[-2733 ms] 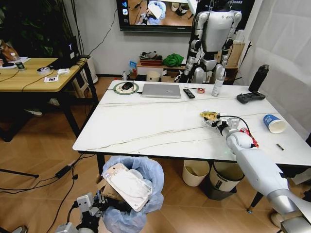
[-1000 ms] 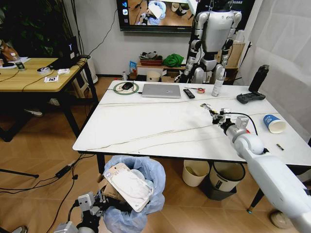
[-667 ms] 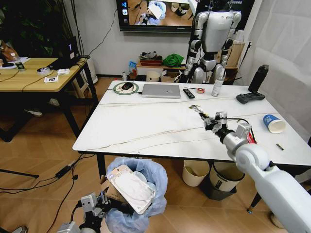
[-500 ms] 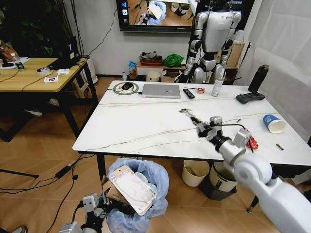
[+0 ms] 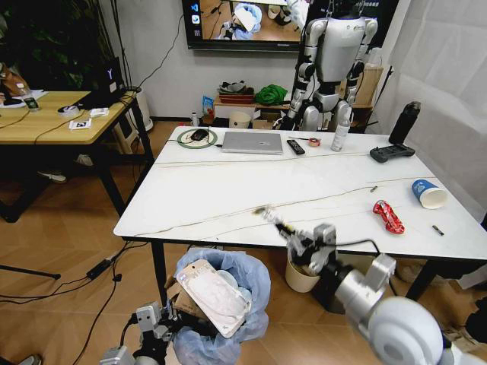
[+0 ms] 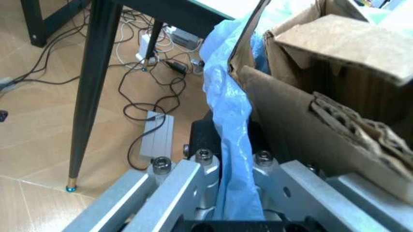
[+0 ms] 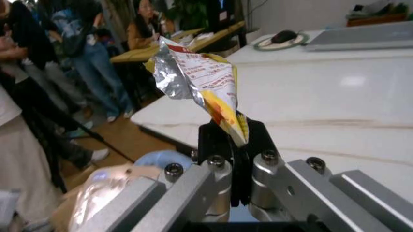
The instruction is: Pick up the trash bin and place the trash from the table into it.
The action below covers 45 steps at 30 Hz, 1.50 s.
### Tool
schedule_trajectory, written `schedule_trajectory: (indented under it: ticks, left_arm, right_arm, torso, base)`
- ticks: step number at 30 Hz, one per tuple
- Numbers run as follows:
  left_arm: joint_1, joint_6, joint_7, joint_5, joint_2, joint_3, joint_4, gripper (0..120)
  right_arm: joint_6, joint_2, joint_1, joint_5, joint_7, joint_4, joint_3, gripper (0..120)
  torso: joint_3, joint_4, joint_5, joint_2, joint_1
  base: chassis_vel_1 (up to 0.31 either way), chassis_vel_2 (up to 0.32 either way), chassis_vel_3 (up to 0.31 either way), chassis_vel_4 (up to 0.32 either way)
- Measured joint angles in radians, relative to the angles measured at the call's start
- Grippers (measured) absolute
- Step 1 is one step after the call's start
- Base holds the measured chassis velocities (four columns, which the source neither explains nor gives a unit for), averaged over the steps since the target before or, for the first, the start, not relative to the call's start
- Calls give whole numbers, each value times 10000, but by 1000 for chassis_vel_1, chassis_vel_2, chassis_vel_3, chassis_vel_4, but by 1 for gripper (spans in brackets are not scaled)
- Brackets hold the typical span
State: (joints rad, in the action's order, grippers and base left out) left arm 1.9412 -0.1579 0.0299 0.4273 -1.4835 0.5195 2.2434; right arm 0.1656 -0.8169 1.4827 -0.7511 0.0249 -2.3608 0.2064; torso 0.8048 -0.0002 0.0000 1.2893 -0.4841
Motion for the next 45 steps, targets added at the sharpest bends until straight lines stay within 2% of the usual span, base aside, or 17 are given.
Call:
schedule_trajectory:
  ticks: [11,15,20,28,40,45]
  left_arm:
    - [153,16,-39,-205,-157,-77,124,0]
    - [232,36,-74,-338,-287,-122,175,0]
    - [283,69,-116,-462,-388,-155,205,0]
    - [276,87,-129,-552,-461,-192,190,0]
    - [271,96,-129,-560,-482,-193,187,0]
    - [273,96,-129,-556,-484,-181,212,0]
  right_arm:
    - [-59,-113,-102,939,-426,-19,-1954,0]
    - [-66,-294,-849,1079,-465,405,-3146,0]
    - [-62,-450,-1825,712,-300,781,-3943,0]
    - [-20,-556,-3005,302,82,1366,-4322,0]
    - [-15,-554,-3298,247,142,1618,-4398,0]
    - [-8,-540,-3347,251,159,1702,-4462,14]
  torso:
    - [1,1,-3,-2,0]
    - [1,2,-1,-2,0]
    - [1,2,-1,-2,0]
    - [2,2,-1,-2,0]
    - [2,1,-1,-2,-1]
    - [2,1,-1,-2,0]
  base:
    - [0,0,0,0]
    - [0,0,0,0]
    - [0,0,0,0]
    - [0,0,0,0]
    - [0,0,0,0]
    - [0,0,0,0]
